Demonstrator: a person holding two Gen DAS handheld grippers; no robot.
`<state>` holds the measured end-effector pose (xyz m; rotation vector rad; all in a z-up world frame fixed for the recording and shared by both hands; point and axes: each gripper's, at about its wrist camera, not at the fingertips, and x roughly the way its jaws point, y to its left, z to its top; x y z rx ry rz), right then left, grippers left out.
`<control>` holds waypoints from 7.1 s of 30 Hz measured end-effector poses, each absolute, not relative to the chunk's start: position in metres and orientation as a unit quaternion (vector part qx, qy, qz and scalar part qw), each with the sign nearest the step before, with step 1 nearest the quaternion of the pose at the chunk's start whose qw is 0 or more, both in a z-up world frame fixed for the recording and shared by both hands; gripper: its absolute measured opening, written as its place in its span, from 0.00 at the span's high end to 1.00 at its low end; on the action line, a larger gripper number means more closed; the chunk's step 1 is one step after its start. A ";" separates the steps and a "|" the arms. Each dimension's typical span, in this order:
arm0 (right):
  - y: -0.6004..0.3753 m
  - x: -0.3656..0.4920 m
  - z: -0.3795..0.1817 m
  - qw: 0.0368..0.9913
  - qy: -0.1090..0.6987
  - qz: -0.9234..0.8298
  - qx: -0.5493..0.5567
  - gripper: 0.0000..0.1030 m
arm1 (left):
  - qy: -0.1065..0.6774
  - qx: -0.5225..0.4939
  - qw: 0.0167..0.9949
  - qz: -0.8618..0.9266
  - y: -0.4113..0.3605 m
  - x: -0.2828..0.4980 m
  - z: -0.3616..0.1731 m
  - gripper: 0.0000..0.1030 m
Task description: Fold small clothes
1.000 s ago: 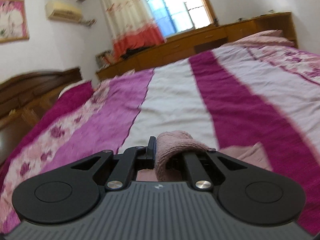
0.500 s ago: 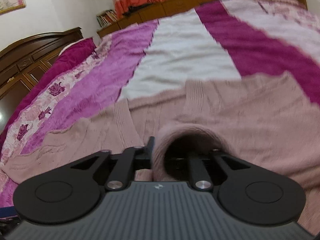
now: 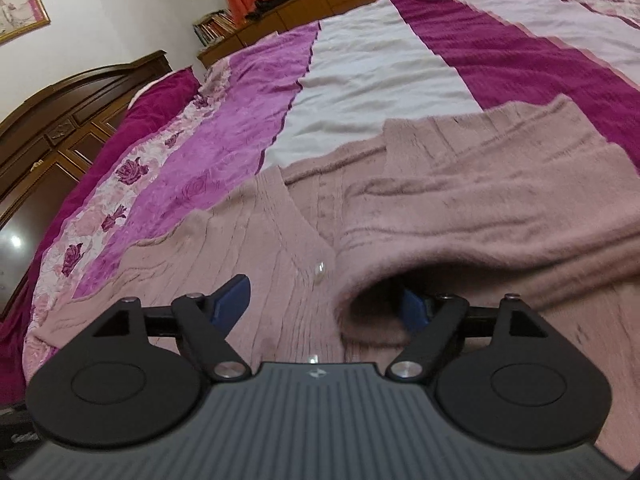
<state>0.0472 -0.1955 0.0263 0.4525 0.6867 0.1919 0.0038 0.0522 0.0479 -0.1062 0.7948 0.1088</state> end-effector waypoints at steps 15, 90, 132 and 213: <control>-0.258 -0.030 0.069 0.916 0.271 0.121 0.269 0.13 | 0.369 -0.011 0.930 0.003 0.008 0.005 0.059 0.00; -0.389 -0.045 0.019 0.876 0.217 -0.028 0.431 0.12 | 0.322 0.223 0.893 -0.221 -0.217 0.095 0.035 0.38; -0.373 -0.038 0.017 0.896 0.239 -0.028 0.374 0.12 | 0.338 0.009 0.941 -0.025 -0.029 0.078 0.055 0.68; -0.370 -0.017 0.010 0.865 0.304 -0.048 0.396 0.74 | 0.339 -0.073 0.938 -0.009 0.050 0.052 0.046 0.66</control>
